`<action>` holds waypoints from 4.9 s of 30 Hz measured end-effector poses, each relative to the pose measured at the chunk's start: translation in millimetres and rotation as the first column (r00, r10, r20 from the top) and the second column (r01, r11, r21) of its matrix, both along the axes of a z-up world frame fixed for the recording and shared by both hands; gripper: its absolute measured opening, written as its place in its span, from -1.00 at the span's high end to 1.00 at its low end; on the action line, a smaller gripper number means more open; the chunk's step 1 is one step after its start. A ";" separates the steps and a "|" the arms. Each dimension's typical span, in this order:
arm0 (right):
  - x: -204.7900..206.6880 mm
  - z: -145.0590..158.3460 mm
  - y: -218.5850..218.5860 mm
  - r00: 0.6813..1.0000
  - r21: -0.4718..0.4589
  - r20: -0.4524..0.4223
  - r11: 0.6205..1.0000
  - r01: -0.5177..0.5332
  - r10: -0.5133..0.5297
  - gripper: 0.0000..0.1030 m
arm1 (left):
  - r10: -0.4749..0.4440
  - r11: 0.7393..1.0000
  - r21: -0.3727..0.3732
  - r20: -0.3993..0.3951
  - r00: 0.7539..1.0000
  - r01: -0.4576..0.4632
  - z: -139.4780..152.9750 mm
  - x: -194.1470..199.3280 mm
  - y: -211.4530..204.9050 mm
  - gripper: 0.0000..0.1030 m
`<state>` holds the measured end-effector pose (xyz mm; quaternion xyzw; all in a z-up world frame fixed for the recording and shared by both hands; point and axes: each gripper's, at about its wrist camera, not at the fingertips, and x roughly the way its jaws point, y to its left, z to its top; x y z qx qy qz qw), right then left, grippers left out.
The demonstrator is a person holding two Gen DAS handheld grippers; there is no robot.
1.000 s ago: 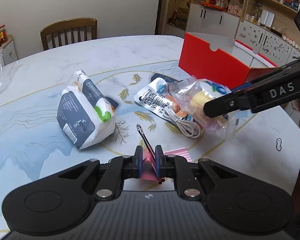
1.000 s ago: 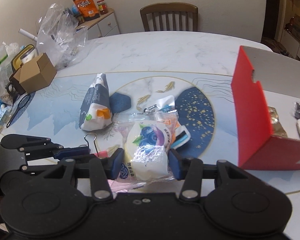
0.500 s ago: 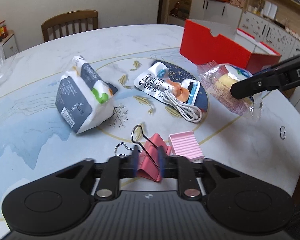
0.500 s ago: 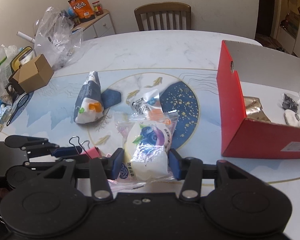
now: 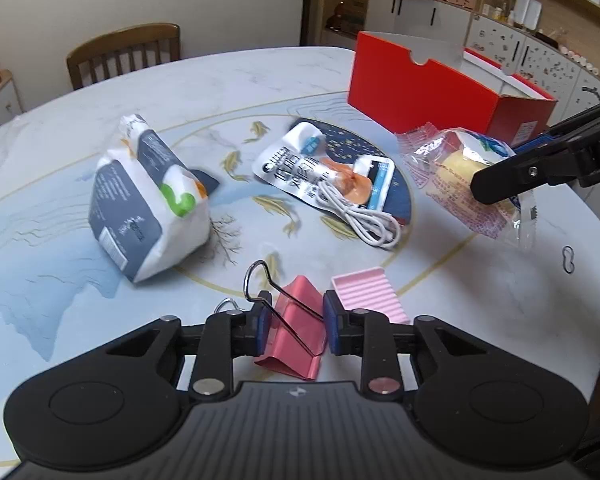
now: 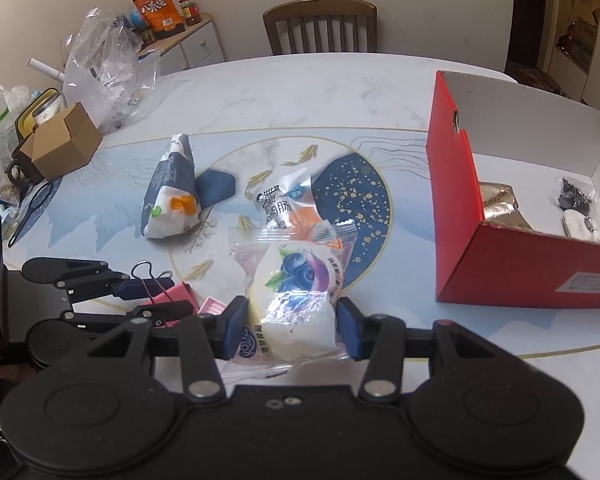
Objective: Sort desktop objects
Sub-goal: 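Carry the blueberry pack and pink binder clip over the red shoebox with both tools, then lower into the box and open both tools to drop the pack and clip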
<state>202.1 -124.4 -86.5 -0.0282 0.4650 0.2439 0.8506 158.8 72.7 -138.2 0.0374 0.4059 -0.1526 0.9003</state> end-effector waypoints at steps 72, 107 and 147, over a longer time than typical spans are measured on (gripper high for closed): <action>91.1 40.8 -139.4 0.994 0.030 0.103 0.999 0.025 -0.028 0.07 | 0.488 0.857 -0.081 -0.191 0.852 -0.509 23.4 57.2 -42.9 -0.20; 146.5 22.0 -184.3 0.996 0.003 0.086 1.000 0.011 -0.011 0.07 | 0.638 0.769 0.003 -0.059 0.768 -0.639 28.9 59.8 -70.9 0.08; 162.2 -2.3 -225.5 0.994 -0.076 0.058 0.992 0.097 -0.092 0.07 | -0.030 1.000 0.002 -0.015 0.999 0.030 90.9 228.7 -275.9 0.08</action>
